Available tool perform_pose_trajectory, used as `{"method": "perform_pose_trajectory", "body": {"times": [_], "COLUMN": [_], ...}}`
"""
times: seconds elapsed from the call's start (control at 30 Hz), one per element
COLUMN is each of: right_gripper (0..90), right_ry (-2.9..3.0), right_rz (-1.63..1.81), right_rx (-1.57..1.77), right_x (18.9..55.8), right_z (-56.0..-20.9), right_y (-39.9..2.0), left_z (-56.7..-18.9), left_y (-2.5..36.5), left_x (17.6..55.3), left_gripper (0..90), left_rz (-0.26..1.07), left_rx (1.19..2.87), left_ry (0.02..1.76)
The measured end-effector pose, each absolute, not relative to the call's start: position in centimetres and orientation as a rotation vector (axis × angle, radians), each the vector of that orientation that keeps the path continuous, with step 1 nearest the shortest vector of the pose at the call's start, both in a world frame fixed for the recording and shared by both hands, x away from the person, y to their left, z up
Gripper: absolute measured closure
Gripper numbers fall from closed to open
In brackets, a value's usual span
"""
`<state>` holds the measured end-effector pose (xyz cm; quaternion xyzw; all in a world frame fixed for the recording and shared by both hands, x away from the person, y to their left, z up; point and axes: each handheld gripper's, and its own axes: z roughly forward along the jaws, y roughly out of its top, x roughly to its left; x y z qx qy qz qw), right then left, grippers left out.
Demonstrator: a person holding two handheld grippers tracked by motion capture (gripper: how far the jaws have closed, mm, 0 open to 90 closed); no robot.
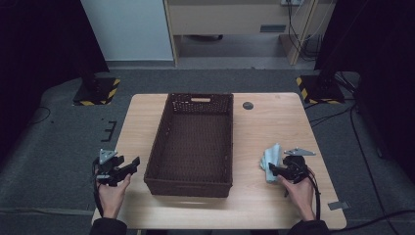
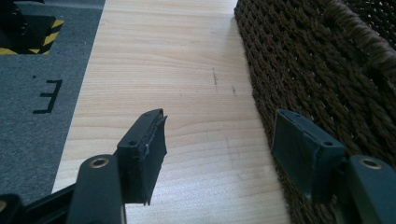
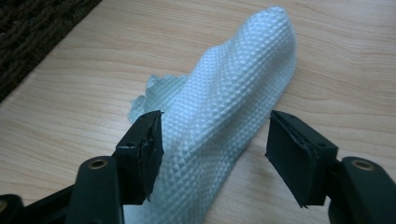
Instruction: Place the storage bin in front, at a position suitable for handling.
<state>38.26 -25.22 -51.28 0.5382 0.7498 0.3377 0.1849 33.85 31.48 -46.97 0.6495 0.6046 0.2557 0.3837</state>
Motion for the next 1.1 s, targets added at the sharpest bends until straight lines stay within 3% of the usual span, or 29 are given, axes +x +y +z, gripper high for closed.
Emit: {"method": "perform_pose_trajectory", "body": {"times": [0.2, 0.37, 0.4, 0.9, 1.1], "right_gripper": [50.6, 80.3, 82.8, 83.5, 76.2], "right_ry": [2.142, 2.158, 2.161, 1.996, 2.007], "right_rz": [0.916, 0.937, 0.937, 0.871, 0.808], "right_rx": [1.488, 1.484, 1.481, 1.588, 1.636], "right_x": [38.6, 38.6, 38.5, 37.6, 38.0], "right_z": [-51.9, -52.0, -51.9, -51.0, -51.7], "right_y": [-24.5, -24.4, -24.4, -29.1, -29.5], "left_z": [-47.0, -46.9, -46.9, -46.3, -45.6], "left_y": [31.2, 31.0, 31.0, 31.2, 30.9], "left_x": [34.0, 34.0, 33.9, 33.7, 33.6], "left_gripper": [34.0, 34.0, 34.0, 34.0, 34.8], "left_rz": [0.647, 0.645, 0.645, 0.638, 0.633], "left_rx": [1.659, 1.660, 1.660, 1.635, 1.630], "left_ry": [1.535, 1.528, 1.528, 1.498, 1.465]}}
